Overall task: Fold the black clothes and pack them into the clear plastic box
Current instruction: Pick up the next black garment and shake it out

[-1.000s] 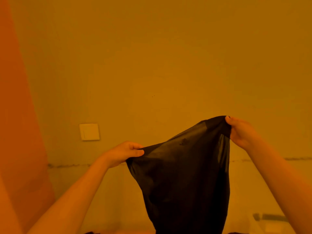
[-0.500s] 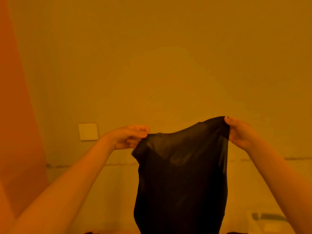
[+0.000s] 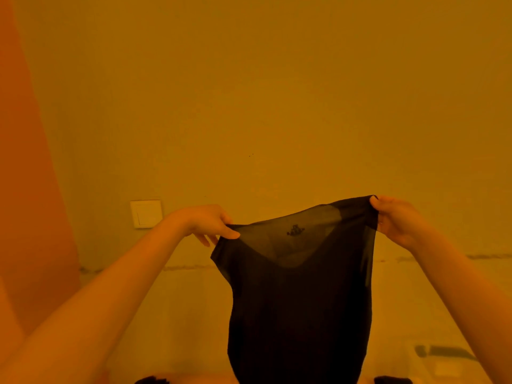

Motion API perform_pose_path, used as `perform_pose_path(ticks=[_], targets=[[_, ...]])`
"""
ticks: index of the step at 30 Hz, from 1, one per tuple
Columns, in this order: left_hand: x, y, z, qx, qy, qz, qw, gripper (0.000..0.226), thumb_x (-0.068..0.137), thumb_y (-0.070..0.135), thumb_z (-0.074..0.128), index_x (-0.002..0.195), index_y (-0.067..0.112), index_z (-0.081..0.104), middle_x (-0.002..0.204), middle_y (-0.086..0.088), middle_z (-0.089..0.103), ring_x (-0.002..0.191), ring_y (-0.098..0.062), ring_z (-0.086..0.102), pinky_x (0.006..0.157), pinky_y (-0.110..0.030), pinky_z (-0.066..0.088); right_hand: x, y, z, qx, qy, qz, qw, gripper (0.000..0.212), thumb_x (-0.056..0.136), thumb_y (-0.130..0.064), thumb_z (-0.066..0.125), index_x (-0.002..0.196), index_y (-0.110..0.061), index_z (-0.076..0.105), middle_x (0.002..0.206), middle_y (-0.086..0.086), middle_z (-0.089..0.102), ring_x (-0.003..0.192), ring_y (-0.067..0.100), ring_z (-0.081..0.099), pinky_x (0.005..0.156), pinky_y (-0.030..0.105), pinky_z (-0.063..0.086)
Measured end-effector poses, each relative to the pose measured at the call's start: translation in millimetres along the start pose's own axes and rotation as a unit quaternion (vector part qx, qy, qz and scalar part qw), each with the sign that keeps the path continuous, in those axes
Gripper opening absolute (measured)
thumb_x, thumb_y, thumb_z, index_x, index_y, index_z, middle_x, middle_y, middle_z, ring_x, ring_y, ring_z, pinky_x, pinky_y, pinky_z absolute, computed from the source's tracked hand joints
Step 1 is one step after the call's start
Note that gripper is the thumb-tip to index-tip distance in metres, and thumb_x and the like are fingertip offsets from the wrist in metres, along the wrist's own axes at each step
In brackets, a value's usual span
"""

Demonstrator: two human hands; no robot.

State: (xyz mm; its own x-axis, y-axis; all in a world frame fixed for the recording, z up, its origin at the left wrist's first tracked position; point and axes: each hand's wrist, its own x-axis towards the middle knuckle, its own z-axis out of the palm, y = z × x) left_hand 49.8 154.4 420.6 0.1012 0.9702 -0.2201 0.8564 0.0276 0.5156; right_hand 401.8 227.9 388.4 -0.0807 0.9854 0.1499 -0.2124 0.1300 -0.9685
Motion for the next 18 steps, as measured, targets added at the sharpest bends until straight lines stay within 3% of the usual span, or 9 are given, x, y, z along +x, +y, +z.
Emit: perform_pose_path(ticks=[5, 9, 11, 13, 15, 18], targets=[[1, -9, 10, -0.151, -0.008, -0.038, 0.988, 0.017, 0.094, 0.025, 0.053, 0.103, 0.015, 0.062, 0.096, 0.002, 0.065, 0.075, -0.023, 0.068, 0.068, -0.031, 0.058, -2, -1, 5, 0.002, 0.007, -0.004, 1.0, 0.02, 0.096, -0.009, 0.042, 0.084, -0.012, 0.057, 0.062, -0.006, 0.069, 0.057, 0.004, 0.066, 0.051, 0.018, 0.053], [-1, -18, 13, -0.112, -0.006, -0.055, 0.992, 0.008, 0.094, 0.021, 0.054, 0.095, 0.016, 0.06, 0.092, 0.002, 0.063, 0.079, -0.016, 0.065, 0.068, -0.03, 0.056, -5, -2, 7, -0.016, 0.006, -0.009, 1.0, 0.019, 0.096, -0.008, 0.043, 0.084, -0.012, 0.058, 0.061, -0.006, 0.069, 0.057, 0.004, 0.066, 0.05, 0.018, 0.053], [0, -24, 13, -0.055, 0.019, -0.055, 0.997, 0.007, 0.092, 0.021, 0.057, 0.088, 0.016, 0.058, 0.084, 0.002, 0.059, 0.079, -0.01, 0.058, 0.075, -0.03, 0.053, -6, -2, 7, -0.024, 0.01, -0.012, 1.0, 0.018, 0.095, -0.009, 0.045, 0.084, -0.012, 0.058, 0.061, -0.007, 0.069, 0.057, 0.004, 0.066, 0.05, 0.017, 0.052], [1, -28, 13, -0.053, 0.062, -0.048, 0.995, 0.015, 0.089, 0.029, 0.06, 0.08, 0.019, 0.054, 0.078, 0.003, 0.051, 0.075, -0.01, 0.048, 0.071, -0.027, 0.045, -6, -2, 8, -0.019, 0.019, -0.014, 1.0, 0.017, 0.095, -0.009, 0.046, 0.084, -0.012, 0.059, 0.061, -0.006, 0.069, 0.058, 0.005, 0.066, 0.05, 0.018, 0.053], [2, -30, 12, -0.19, 0.092, -0.021, 0.977, 0.021, 0.083, 0.033, 0.065, 0.075, 0.019, 0.053, 0.074, 0.003, 0.05, 0.07, -0.01, 0.045, 0.061, -0.023, 0.037, -5, -4, 10, 0.009, 0.029, -0.012, 0.999, 0.015, 0.094, -0.008, 0.048, 0.084, -0.012, 0.059, 0.062, -0.005, 0.069, 0.059, 0.006, 0.067, 0.051, 0.019, 0.053], [4, -24, 7, -0.32, 0.133, 0.049, 0.937, 0.014, 0.084, 0.015, 0.065, 0.074, 0.015, 0.056, 0.072, -0.001, 0.06, 0.067, -0.011, 0.056, 0.054, -0.019, 0.044, -6, -10, 13, 0.042, 0.03, -0.006, 0.999, 0.013, 0.091, -0.007, 0.052, 0.08, -0.012, 0.058, 0.065, -0.004, 0.068, 0.066, 0.009, 0.067, 0.056, 0.022, 0.054]])
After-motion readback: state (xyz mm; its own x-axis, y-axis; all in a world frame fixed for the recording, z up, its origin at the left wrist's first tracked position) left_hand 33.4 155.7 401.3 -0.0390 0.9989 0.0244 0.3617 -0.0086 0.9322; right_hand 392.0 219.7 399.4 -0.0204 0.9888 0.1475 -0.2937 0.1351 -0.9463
